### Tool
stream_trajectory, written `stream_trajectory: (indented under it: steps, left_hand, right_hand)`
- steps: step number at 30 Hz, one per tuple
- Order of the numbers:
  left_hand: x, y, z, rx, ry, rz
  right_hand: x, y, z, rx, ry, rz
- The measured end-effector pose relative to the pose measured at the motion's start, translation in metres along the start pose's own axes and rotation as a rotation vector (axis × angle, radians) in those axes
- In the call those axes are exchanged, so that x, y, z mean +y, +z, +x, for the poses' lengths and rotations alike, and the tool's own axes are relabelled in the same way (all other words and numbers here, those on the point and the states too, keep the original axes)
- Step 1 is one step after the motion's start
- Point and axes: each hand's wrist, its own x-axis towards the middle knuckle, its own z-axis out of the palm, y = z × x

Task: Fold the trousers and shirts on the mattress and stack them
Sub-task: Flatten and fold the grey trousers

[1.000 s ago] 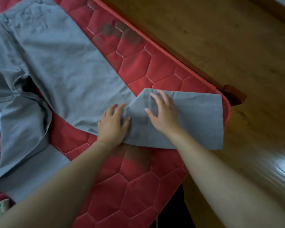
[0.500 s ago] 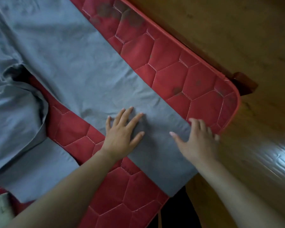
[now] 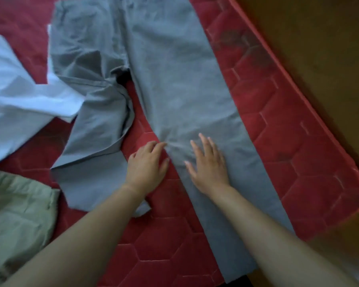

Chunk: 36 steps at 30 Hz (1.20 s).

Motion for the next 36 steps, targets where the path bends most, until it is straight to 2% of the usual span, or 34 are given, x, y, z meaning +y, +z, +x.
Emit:
stream_trajectory:
  steps: [2,4,9,12,17,23,26,29,31,34,36]
  left_hand:
    - [-0.034,-0.009,-0.016,0.023,-0.167,-0.039]
    - [-0.071,-0.013,-0.041,0.046,-0.342,-0.069]
    - [-0.142,-0.008,-0.097,0.162,-0.724,-0.103]
    - [-0.166,-0.001,-0.104,0.197,-0.864,-0.268]
    - [-0.183,0.010,-0.101,0.242,-0.898,-0.382]
    - [-0.180,0.010,-0.100,0.347,-0.829,-0.445]
    - [-0.177,0.016,-0.098,0.363,-0.863,-0.536]
    - [-0.175,0.021,-0.099,0.360,-0.880,-0.642]
    - [-0.179,0.016,-0.100,0.348,-0.843,-0.697]
    - [-0.186,-0.007,-0.108,0.371,-0.732,-0.705]
    - [-0.189,-0.031,-0.121,0.474,-0.661,-0.661]
  right_hand:
    - [-0.029,0.012,0.001,-0.119,-0.092,0.006]
    - [-0.052,0.022,0.005,-0.166,-0.157,0.013]
    - [-0.097,0.044,0.017,-0.209,-0.233,0.027]
    - [-0.107,0.055,0.022,-0.167,-0.228,-0.053]
    - [-0.104,0.054,0.031,-0.126,-0.231,-0.073]
    - [-0.109,0.046,0.034,-0.079,-0.244,0.078]
    - [-0.127,0.042,0.055,0.031,-0.373,0.042]
    - [-0.151,0.044,0.080,-0.074,-0.493,-0.033]
    - [-0.161,0.047,0.088,-0.128,-0.516,-0.121]
    - [-0.166,0.033,0.087,-0.048,-0.550,-0.070]
    - [-0.163,0.012,0.078,0.050,-0.540,0.004]
